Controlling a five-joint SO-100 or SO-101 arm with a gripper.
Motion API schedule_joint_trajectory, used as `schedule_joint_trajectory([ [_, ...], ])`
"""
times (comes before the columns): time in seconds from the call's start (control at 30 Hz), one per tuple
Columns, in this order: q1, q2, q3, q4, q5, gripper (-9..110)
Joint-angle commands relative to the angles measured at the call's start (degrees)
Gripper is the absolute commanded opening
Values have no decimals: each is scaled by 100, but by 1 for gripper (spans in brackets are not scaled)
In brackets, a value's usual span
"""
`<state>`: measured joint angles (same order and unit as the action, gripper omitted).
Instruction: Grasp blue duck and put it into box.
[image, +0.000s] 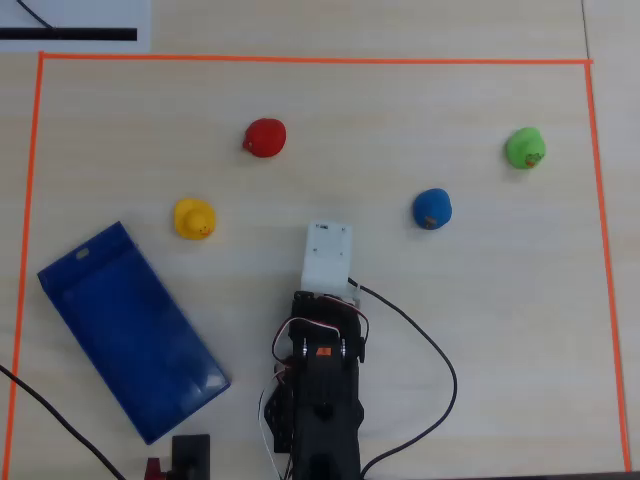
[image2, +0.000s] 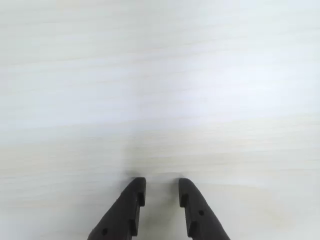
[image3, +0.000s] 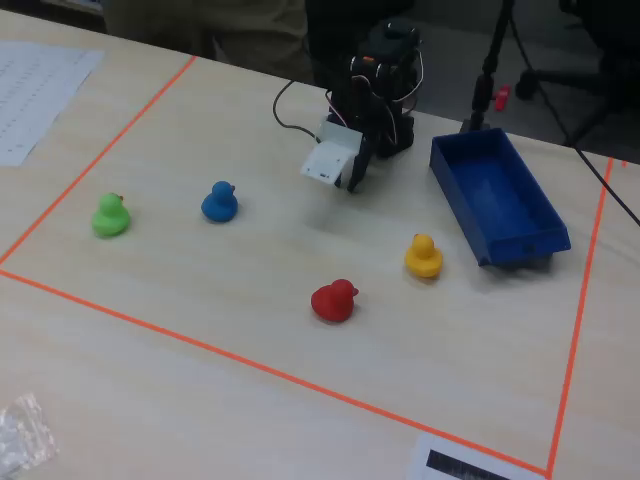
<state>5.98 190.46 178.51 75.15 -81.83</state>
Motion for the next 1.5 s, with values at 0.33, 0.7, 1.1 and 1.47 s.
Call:
schedule_joint_trajectory([
  [0.33,-53,-79,-26,70,18,7],
  [0.7,-53,-79,-26,70,-9,7],
  [1.1,642,-554,-554,-1169,70,14],
  [1.47,2742,-6891,-7365,-2733,-290,38],
])
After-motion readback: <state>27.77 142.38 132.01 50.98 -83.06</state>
